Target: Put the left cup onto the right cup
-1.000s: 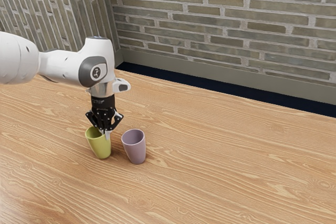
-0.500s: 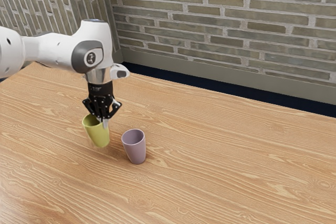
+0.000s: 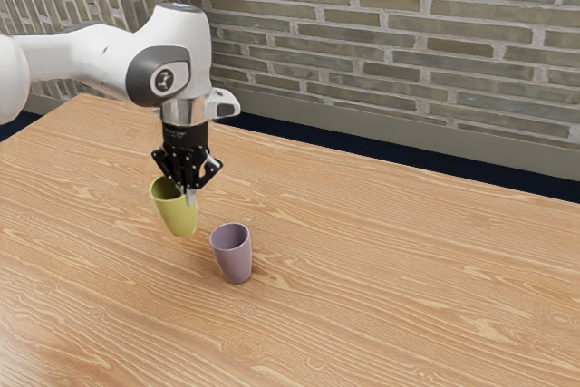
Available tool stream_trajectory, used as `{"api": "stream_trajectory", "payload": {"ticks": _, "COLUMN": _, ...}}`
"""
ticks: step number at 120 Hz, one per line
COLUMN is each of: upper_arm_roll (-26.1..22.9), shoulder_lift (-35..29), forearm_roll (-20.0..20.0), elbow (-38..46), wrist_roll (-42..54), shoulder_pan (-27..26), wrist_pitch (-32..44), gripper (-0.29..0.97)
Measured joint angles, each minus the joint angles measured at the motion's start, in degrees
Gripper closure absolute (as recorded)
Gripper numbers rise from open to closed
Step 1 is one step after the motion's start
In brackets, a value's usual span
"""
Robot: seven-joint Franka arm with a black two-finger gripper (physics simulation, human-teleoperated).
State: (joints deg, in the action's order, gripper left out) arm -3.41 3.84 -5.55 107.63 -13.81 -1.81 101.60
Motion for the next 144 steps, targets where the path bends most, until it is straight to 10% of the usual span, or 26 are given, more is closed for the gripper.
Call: {"api": "stream_trajectory", "payload": {"ticks": 144, "upper_arm_roll": -4.4, "shoulder_lift": 5.8, "forearm_roll": -2.6, "elbow": -8.4, "wrist_roll": -5.6, "shoulder_pan": -3.9, "wrist_pitch": -4.0, "gripper": 0.79}}
